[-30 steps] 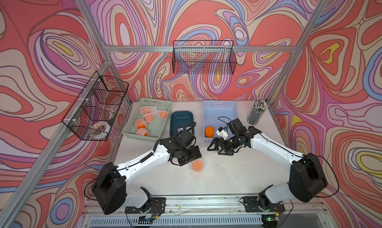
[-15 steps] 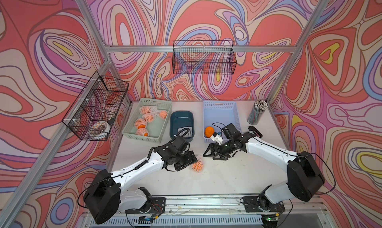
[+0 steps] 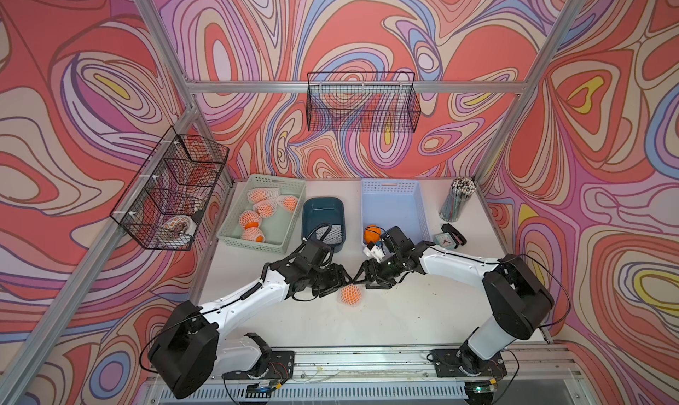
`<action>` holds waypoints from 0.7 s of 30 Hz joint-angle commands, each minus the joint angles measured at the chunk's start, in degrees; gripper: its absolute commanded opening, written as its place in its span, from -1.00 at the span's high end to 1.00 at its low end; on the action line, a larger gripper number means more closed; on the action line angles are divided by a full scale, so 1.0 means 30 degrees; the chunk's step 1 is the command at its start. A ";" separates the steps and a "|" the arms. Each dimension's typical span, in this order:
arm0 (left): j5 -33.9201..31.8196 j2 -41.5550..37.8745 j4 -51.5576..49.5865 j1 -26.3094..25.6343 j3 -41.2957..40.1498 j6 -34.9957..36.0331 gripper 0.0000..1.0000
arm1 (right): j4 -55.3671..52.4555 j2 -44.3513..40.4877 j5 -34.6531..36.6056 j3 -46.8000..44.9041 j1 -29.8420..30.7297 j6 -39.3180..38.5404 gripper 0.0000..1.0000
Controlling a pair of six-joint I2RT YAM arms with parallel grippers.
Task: Remove foam nets from oranges
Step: Remove the foam net from the orange.
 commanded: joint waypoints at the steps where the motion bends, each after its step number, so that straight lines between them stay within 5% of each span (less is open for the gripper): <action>1: 0.0316 0.0515 0.0483 0.0119 0.0132 0.0736 -0.18 | 0.1084 0.0480 -0.0077 -0.0198 0.0178 0.0361 -0.21; 6: 0.0474 0.1080 0.0854 0.0113 0.0136 0.0871 -0.06 | 0.1226 0.0987 -0.0082 0.0001 0.0441 0.0333 0.04; 16: 0.0118 0.0377 0.0858 0.0108 -0.0599 0.1127 0.02 | 0.1169 0.1248 -0.0141 0.0563 0.0747 -0.0029 0.95; 21: 0.0288 -0.0181 0.1722 0.0209 -0.1266 0.1470 0.03 | 0.0812 0.0624 0.0301 0.1108 0.0836 -0.0729 1.00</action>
